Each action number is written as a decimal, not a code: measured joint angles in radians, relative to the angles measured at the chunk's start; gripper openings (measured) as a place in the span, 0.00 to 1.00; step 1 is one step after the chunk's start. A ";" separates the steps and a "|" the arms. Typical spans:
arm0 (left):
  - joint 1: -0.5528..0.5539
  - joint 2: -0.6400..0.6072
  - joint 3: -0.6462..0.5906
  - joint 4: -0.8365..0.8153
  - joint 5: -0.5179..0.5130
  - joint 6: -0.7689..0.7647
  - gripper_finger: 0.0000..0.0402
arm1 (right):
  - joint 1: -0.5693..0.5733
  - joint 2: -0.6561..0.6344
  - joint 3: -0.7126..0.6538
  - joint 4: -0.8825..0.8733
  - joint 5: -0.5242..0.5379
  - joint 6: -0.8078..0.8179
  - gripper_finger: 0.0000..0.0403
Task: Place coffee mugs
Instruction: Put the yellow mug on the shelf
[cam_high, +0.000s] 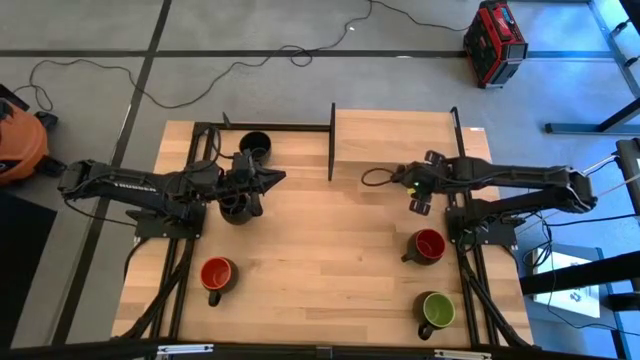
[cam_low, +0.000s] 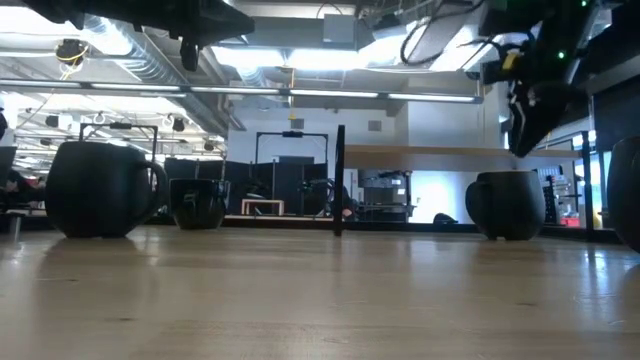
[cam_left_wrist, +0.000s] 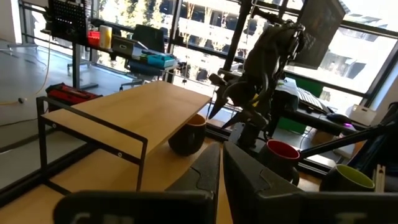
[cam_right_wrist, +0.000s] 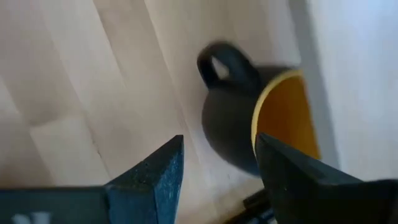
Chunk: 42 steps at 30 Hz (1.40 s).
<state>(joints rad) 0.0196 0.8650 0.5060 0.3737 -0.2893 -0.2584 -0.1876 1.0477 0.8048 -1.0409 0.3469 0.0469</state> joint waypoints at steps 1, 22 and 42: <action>0.000 0.000 0.000 0.000 0.000 0.000 0.03 | -0.009 0.000 -0.010 0.003 0.006 -0.002 0.46; -0.001 0.000 0.000 0.000 0.000 0.000 0.03 | -0.156 0.031 -0.075 0.109 -0.012 -0.115 0.46; -0.001 0.000 0.000 0.001 0.000 0.000 0.03 | -0.154 0.109 -0.074 0.125 -0.105 -0.211 0.28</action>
<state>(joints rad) 0.0189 0.8650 0.5060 0.3744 -0.2897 -0.2588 -0.3416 1.1572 0.7303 -0.9157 0.2417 -0.1643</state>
